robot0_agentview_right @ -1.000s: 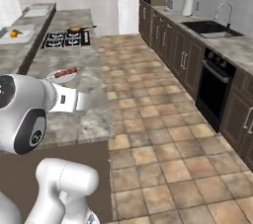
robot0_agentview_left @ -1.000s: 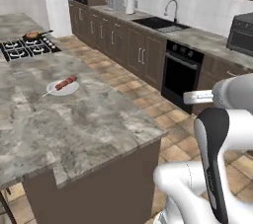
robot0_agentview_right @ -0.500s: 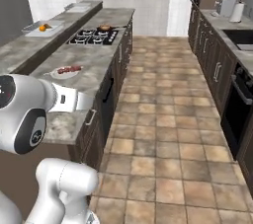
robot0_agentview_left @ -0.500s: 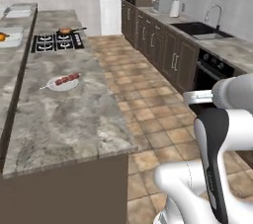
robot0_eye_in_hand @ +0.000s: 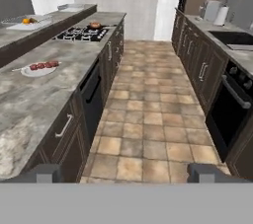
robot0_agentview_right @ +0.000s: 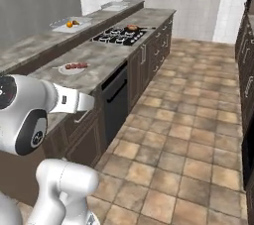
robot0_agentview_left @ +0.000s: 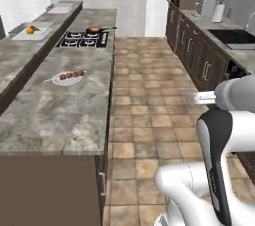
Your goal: Place the cold items (orange and pear) from the fridge in one tupperware on the dining counter. Place the warm items (hot dog and kebab skewer) in the stove area in another tupperware.
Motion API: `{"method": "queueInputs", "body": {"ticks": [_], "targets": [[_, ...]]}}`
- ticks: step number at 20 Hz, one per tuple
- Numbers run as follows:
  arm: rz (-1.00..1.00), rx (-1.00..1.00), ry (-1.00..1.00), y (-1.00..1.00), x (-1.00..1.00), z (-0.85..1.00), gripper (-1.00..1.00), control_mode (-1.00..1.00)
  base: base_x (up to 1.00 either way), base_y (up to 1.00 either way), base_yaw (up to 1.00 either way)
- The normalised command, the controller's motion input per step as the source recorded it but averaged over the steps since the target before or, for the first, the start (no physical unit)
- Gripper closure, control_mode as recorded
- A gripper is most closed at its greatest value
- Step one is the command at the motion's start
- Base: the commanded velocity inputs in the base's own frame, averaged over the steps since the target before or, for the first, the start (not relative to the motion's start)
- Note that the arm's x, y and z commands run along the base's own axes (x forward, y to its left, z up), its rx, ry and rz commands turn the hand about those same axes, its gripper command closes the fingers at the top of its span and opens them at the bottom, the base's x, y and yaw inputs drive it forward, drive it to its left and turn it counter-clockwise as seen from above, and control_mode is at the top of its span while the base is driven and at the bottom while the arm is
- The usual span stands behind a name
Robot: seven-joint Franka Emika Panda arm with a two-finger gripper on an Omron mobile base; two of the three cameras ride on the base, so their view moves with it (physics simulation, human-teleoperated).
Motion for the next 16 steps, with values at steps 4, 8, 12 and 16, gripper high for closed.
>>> {"method": "queueInputs", "body": {"ticks": [4,8,12,16], "targets": [[0.00,0.00,0.00,0.00,0.00,0.00,-1.00,1.00,0.62,-0.49,0.53],[0.00,0.00,0.00,0.00,0.00,0.00,-1.00,1.00,0.67,-0.46,0.55],[0.00,0.00,0.00,0.00,0.00,0.00,-1.00,1.00,0.61,-0.51,0.56],[0.00,0.00,0.00,0.00,0.00,0.00,-1.00,1.00,0.35,-0.78,0.56]]}}
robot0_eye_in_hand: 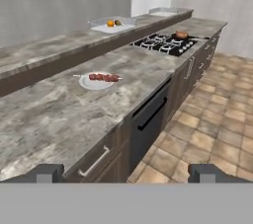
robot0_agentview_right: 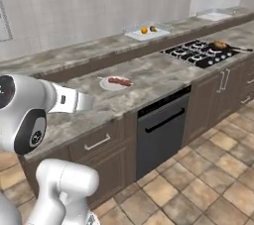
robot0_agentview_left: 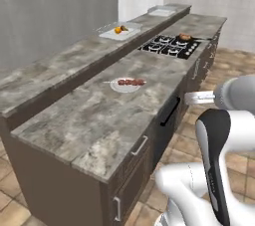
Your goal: Place the cold items (orange and pear) from the fridge in one tupperware on the dining counter. Place the warm items (hot dog and kebab skewer) in the stove area in another tupperware.
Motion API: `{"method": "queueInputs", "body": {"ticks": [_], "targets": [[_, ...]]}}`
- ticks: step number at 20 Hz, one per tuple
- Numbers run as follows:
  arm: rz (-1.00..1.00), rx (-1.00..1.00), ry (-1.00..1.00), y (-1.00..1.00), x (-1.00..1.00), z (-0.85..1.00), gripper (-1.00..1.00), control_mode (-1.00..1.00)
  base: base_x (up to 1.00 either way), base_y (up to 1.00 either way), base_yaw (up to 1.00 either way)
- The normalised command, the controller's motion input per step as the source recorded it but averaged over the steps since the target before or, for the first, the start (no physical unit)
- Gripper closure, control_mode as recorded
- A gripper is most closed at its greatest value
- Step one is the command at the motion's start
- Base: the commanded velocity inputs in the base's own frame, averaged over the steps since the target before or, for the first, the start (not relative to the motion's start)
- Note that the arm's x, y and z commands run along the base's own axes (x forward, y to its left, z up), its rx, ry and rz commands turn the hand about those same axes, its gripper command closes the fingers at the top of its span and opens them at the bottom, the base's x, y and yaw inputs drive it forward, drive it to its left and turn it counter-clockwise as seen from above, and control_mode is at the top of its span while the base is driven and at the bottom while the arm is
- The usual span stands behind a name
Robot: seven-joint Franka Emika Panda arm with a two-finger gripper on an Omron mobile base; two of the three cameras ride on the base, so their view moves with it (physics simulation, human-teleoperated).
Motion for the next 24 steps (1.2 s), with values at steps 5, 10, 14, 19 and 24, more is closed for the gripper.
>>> {"method": "queueInputs", "body": {"ticks": [5,10,14,19,24], "targets": [[0.00,0.00,0.00,0.00,0.00,0.00,-1.00,1.00,0.32,-0.77,0.48],[0.00,0.00,0.00,0.00,0.00,0.00,-1.00,1.00,0.34,-0.77,0.49],[0.00,0.00,0.00,0.00,0.00,0.00,-1.00,1.00,0.30,-0.78,0.49],[0.00,0.00,0.00,0.00,0.00,0.00,-1.00,1.00,0.28,-0.74,0.52],[0.00,0.00,0.00,0.00,0.00,0.00,-1.00,1.00,0.20,-0.70,0.48]]}}
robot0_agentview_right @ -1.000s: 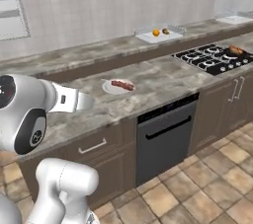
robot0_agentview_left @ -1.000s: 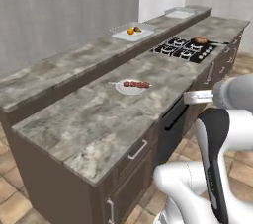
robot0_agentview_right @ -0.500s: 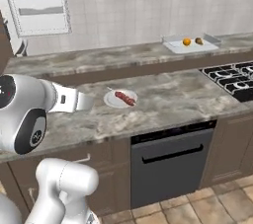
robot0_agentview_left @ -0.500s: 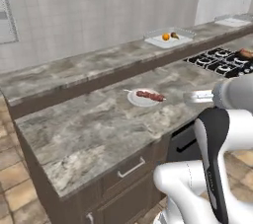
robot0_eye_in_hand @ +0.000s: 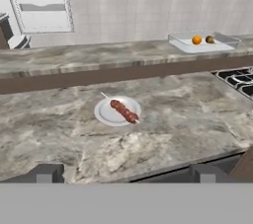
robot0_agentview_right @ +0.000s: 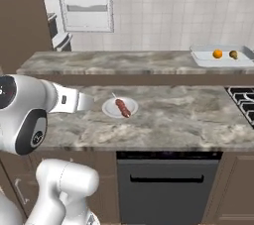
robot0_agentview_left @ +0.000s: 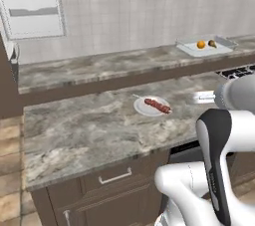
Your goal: Place the cold items (orange and pear) from the fridge in one tupperware on the dining counter. Place the warm items (hot dog and kebab skewer) in the stove area in another tupperware.
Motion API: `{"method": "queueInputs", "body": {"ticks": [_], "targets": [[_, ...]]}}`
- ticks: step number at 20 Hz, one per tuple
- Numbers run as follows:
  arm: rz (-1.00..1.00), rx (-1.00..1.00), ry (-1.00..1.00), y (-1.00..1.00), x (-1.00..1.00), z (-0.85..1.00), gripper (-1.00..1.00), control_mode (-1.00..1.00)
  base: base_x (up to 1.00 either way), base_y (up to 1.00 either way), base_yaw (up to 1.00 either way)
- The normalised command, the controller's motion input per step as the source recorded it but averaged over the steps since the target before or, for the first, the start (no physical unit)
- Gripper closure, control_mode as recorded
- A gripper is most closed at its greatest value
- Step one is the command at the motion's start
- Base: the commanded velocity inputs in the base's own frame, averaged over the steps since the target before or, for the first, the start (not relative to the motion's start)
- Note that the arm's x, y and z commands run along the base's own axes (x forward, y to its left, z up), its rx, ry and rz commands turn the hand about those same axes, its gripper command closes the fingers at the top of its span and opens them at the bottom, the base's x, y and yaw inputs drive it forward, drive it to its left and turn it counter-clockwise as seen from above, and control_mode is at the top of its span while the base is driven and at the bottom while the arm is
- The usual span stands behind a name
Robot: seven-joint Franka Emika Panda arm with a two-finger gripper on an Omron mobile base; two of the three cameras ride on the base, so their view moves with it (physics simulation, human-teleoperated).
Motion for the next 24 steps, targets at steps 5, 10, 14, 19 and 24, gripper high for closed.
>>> {"method": "queueInputs", "body": {"ticks": [5,10,14,19,24], "targets": [[0.00,0.00,0.00,0.00,0.00,0.00,-1.00,1.00,0.28,-0.61,0.43],[0.00,0.00,0.00,0.00,0.00,0.00,-1.00,1.00,0.29,-0.56,0.55],[0.00,0.00,0.00,0.00,0.00,0.00,-1.00,1.00,0.33,-0.49,0.47],[0.00,0.00,0.00,0.00,0.00,0.00,-1.00,1.00,0.34,-0.53,0.21],[0.00,0.43,0.06,-0.54,0.52,-0.15,-1.00,-1.00,0.00,0.00,0.00]]}}
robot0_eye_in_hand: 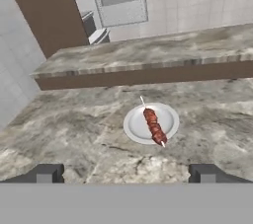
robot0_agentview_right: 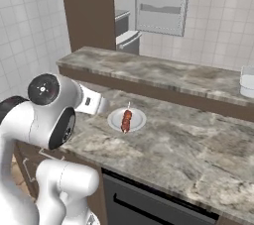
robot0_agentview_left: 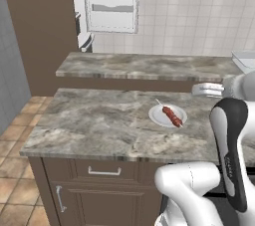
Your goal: Place the cold items (orange and pear) from the fridge in one tupperware on the dining counter. Place the warm items (hot dog and kebab skewer) in the stove area in another tupperware.
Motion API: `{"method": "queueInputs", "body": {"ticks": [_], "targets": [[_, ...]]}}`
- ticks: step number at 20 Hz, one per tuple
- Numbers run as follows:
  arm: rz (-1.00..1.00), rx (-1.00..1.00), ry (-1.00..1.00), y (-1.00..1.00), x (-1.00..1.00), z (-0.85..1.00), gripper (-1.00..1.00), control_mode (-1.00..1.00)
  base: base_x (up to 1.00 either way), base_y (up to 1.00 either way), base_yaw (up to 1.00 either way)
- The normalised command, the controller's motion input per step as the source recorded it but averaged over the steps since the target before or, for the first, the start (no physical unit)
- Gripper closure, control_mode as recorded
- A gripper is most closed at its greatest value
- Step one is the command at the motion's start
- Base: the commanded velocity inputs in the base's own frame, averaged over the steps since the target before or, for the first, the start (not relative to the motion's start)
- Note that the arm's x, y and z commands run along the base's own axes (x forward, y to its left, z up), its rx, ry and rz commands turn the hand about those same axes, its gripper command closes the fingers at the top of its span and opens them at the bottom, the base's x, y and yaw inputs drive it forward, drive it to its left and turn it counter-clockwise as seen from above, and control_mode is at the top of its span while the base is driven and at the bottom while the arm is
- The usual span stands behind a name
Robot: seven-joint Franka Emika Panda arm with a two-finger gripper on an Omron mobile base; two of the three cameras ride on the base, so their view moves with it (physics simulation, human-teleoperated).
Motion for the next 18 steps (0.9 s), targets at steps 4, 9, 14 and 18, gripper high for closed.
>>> {"method": "queueInputs", "body": {"ticks": [4,9,14,18], "targets": [[0.00,0.24,0.16,-0.35,0.49,-0.29,-1.00,-1.00,0.00,0.00,0.00],[0.00,0.04,0.25,-0.11,0.35,-0.40,-1.00,-1.00,0.00,0.00,0.00],[0.00,-0.15,0.11,0.00,0.00,-0.52,-1.00,-1.00,0.00,0.00,0.00],[0.00,-0.32,0.14,0.01,0.16,-0.44,-1.00,-1.00,0.00,0.00,0.00]]}}
